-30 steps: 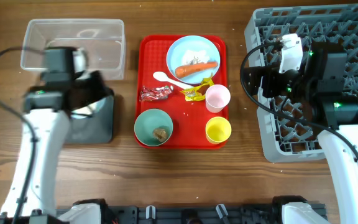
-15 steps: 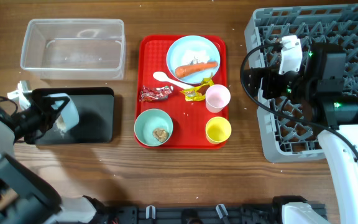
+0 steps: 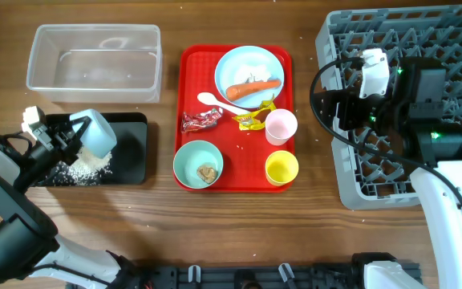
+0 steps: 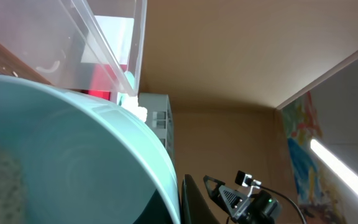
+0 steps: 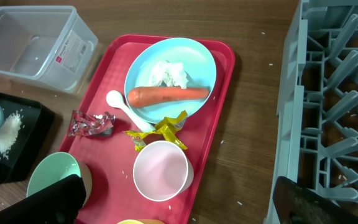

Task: Sort waste into correct bins and load items into the dishwasher rack
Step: 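Carry the bowl over the black tray and tip the rice out, then return the emptied bowl to the red tray with the left gripper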

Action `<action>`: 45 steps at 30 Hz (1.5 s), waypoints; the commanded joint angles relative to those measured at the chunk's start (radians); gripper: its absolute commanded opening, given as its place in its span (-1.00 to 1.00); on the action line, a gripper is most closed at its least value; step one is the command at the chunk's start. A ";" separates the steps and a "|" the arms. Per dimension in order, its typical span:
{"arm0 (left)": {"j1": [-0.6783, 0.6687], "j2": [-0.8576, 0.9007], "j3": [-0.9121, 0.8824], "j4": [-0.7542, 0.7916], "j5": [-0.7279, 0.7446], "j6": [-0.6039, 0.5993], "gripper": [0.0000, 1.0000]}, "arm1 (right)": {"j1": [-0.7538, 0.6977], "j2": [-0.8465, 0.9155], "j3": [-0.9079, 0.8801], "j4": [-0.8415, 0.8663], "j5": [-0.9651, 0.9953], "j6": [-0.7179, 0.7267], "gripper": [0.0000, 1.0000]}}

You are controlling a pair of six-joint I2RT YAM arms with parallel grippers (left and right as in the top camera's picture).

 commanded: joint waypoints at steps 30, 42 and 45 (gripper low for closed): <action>-0.327 -0.243 0.092 0.193 -0.300 -0.089 -0.92 | -0.002 0.007 0.020 0.010 0.006 -0.017 0.98; -1.264 -0.166 0.123 0.390 -1.460 -0.145 -0.92 | -0.002 0.007 0.019 0.010 0.006 -0.017 0.98; -1.270 -0.093 0.123 0.437 -1.472 -0.147 -0.92 | -0.002 0.007 0.019 0.010 0.006 -0.017 0.99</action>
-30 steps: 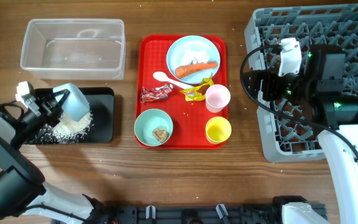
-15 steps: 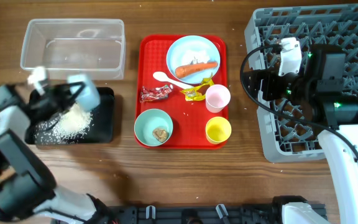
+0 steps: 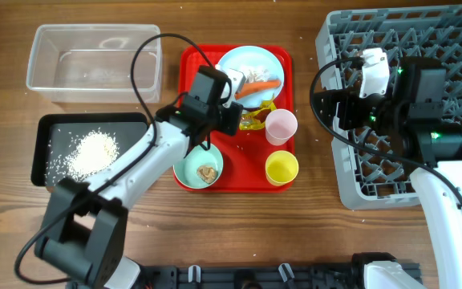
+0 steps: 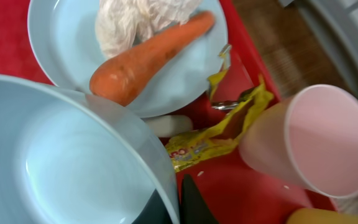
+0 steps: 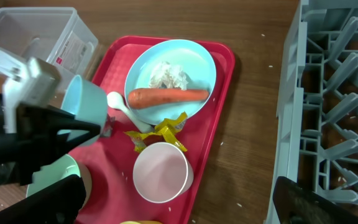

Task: Sort waste into correct bins and load items into the dishwasher rack
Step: 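Return the emptied bowl to the red tray with the left gripper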

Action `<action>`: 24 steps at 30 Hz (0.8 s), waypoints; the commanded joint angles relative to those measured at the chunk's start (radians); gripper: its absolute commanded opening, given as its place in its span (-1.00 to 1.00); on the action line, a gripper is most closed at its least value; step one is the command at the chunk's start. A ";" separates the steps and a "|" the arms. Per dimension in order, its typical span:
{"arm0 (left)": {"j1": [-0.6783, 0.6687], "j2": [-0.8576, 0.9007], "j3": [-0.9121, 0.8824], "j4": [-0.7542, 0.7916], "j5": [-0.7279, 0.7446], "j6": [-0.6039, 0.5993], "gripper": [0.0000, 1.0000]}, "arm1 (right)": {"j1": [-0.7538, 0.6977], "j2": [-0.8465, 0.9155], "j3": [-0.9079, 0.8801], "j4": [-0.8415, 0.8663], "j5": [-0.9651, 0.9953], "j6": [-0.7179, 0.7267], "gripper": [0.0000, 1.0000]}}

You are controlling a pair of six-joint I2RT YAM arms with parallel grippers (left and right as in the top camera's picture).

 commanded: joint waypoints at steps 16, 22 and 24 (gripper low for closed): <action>0.056 0.153 -0.003 0.104 -0.247 -0.048 -0.88 | -0.002 0.007 0.019 0.002 0.010 -0.017 0.99; 0.035 0.132 -0.002 0.055 -0.244 -0.048 0.61 | -0.002 0.007 0.019 0.002 0.010 -0.017 0.99; 0.021 0.076 0.018 0.004 -0.245 -0.048 0.62 | -0.002 0.008 0.019 0.001 0.010 -0.018 1.00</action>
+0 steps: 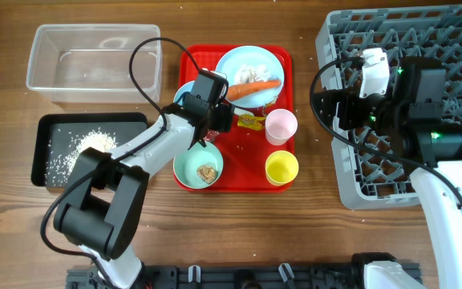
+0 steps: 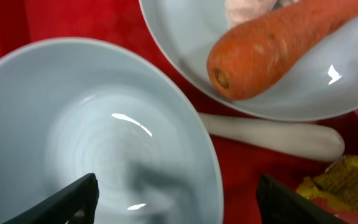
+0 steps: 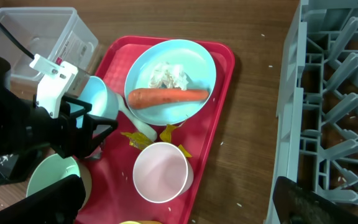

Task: Sort waste into correct bins and load items into the dishwasher rack
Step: 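Return the emptied bowl to the red tray with the left gripper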

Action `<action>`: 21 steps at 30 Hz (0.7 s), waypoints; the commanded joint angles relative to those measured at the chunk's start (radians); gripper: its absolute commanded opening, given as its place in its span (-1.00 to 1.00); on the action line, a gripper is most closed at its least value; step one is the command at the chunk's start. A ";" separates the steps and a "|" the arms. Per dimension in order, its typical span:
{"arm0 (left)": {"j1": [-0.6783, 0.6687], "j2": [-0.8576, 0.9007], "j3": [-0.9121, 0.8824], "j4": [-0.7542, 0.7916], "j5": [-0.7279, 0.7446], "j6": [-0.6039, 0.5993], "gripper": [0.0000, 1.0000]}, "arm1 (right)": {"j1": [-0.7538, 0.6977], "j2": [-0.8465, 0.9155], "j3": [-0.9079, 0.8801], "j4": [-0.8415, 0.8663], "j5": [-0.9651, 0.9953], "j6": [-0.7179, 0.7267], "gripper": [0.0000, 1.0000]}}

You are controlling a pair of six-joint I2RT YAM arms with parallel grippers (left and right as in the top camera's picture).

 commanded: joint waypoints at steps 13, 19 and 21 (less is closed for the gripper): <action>-0.063 -0.180 0.041 -0.567 0.228 -0.002 0.23 | -0.002 0.008 0.019 -0.005 0.010 -0.018 0.99; -0.179 -0.175 0.005 -0.615 0.234 -0.010 0.04 | -0.002 0.008 0.019 -0.012 0.010 -0.017 0.99; -0.179 -0.162 -0.034 -0.571 0.208 -0.038 0.02 | -0.002 0.008 0.019 -0.013 0.010 -0.017 0.99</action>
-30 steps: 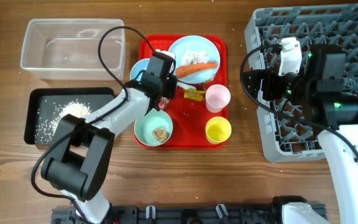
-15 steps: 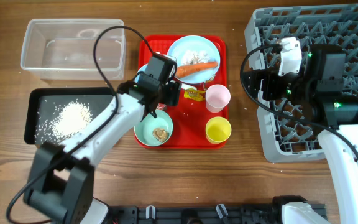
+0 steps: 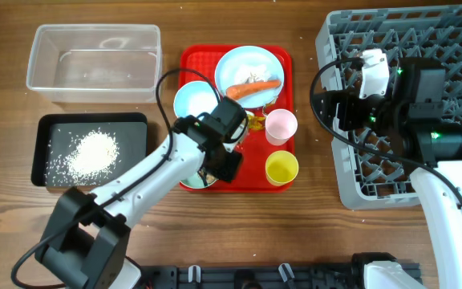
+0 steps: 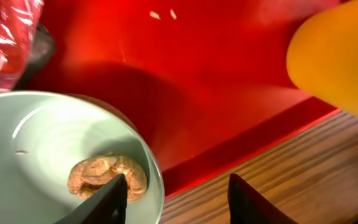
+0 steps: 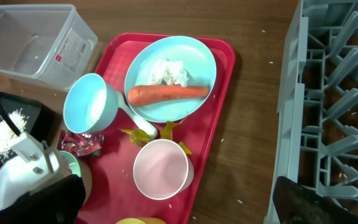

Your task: Sort waste into correct bins and load items into the dishwasher rack

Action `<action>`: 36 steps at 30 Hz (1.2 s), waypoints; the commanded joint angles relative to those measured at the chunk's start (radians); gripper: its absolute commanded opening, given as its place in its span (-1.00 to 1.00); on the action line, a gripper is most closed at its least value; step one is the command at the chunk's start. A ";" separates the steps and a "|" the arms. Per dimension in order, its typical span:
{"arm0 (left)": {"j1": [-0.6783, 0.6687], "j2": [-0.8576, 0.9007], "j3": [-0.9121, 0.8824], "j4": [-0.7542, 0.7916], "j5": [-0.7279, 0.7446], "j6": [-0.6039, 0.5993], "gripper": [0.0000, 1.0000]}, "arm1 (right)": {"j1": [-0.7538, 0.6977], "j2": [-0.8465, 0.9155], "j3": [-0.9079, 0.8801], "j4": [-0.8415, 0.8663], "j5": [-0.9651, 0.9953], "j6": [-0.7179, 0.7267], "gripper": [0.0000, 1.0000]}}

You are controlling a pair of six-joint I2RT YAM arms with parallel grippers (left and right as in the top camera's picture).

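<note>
On the red tray (image 3: 277, 183) an empty light blue bowl (image 3: 195, 102) stands at the left, beside the plate (image 3: 243, 60) with a carrot (image 3: 255, 87). My left gripper (image 3: 216, 168) is open low over the green bowl (image 4: 48, 143), one finger inside near the brown food lump (image 4: 107, 174) and one outside the rim. A pink cup (image 3: 281, 126) and a yellow cup (image 3: 281, 167) stand at the right. A red wrapper (image 5: 79, 142), yellow wrapper (image 5: 166, 132) and white spoon (image 5: 140, 124) lie mid-tray. My right gripper (image 3: 333, 108) hangs open by the dishwasher rack (image 3: 423, 48).
A black tray (image 3: 131, 128) holding a rice pile (image 3: 91, 152) lies left of the red tray. Behind it stands a clear plastic bin (image 3: 93, 54). Bare wooden table runs along the front edge and between tray and rack.
My left gripper has left the blue bowl at the tray's left and now sits at the green bowl at the tray's front, open across its rim. The right arm has not moved.
My left gripper held the blue bowl tipped over the black tray, rice lying below it. Then it held the emptied bowl above the red tray. Then the bowl stood on the tray with the gripper open, and now the gripper is at the green bowl.
</note>
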 commanded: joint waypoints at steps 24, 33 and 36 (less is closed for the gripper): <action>0.203 -0.132 0.203 -0.109 -0.032 -0.133 -0.92 | -0.002 0.008 0.019 -0.011 0.010 -0.018 1.00; 0.902 -0.142 0.108 -0.161 0.685 0.185 -0.92 | -0.002 0.008 0.019 -0.011 0.010 -0.018 0.99; 1.049 -0.137 0.064 -0.146 0.865 0.278 -0.92 | -0.002 0.012 0.019 -0.003 0.010 -0.018 0.99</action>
